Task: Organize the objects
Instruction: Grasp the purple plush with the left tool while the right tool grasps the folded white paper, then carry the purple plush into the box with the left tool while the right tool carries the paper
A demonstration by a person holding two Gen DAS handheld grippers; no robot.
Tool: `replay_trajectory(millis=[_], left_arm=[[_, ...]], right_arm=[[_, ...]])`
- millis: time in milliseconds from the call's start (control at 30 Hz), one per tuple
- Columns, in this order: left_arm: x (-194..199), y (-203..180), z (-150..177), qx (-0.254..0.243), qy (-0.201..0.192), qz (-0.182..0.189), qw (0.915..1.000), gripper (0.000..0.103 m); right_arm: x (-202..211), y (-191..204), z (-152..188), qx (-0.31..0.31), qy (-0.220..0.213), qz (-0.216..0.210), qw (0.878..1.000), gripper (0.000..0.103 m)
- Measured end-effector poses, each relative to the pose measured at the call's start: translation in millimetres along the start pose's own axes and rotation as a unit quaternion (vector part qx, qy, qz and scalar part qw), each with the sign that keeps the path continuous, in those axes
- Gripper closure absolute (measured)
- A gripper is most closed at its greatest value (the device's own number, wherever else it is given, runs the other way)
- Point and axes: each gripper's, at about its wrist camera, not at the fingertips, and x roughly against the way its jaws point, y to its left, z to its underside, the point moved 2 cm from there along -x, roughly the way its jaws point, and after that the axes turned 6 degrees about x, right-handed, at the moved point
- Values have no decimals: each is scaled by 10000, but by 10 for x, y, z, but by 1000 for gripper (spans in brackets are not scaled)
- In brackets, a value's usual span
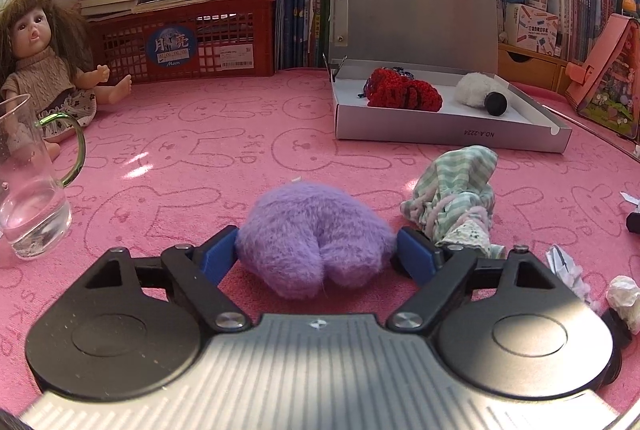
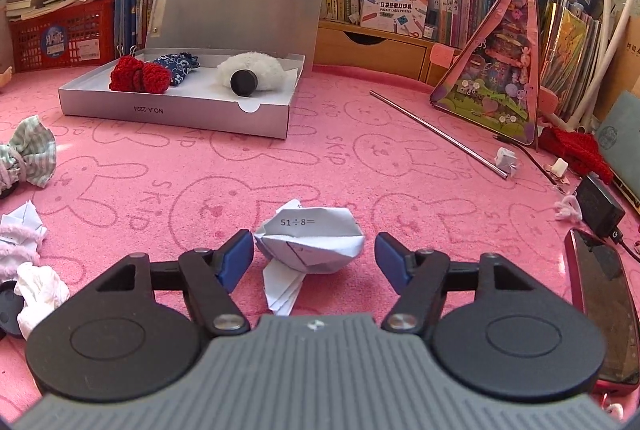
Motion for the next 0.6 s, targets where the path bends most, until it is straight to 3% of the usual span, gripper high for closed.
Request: replay_trajectory(millis=[333, 400, 500, 600], left_arm=[[-72, 58, -40, 295, 119, 12, 9995, 15], [-43, 45, -35, 291, 88, 25, 9995, 21], [7, 23, -40, 289, 76, 106, 9995, 22], [69, -12, -64, 261, -15, 155, 9995, 22]], right_arm=[[-30, 8, 2, -42, 43, -34, 10000, 28], [-28, 10, 3, -34, 36, -60, 10000, 31], [1, 20, 6, 1, -16, -94, 10000, 43], [46, 21, -5, -17, -105, -131, 9999, 46]])
